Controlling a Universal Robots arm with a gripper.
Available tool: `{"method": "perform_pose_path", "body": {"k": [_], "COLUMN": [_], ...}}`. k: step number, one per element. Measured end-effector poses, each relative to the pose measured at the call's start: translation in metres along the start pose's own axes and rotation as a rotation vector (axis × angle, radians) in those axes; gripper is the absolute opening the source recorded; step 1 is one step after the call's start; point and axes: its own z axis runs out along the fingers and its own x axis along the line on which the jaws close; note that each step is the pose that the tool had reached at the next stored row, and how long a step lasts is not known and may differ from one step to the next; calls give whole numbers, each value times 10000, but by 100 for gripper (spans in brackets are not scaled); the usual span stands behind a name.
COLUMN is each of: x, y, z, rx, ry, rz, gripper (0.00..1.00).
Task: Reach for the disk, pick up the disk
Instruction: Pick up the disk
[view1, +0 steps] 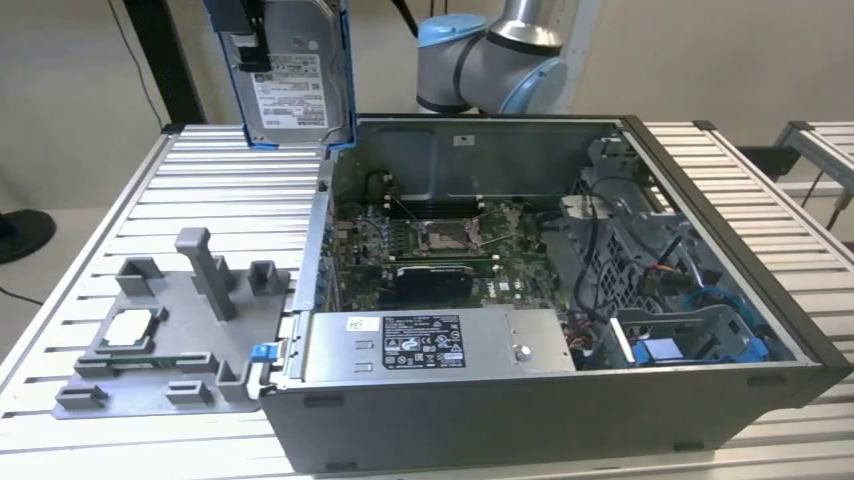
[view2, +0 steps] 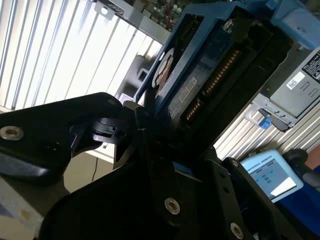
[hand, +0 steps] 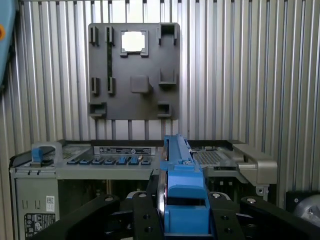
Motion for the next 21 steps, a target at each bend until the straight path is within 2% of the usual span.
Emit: {"method": "perform_pose_path", "body": {"k": [21], "x": [-12], "y": [-408], "z": [6], "rx": [-6], "ry": [0], "rz": [0], "gripper": [0]}}
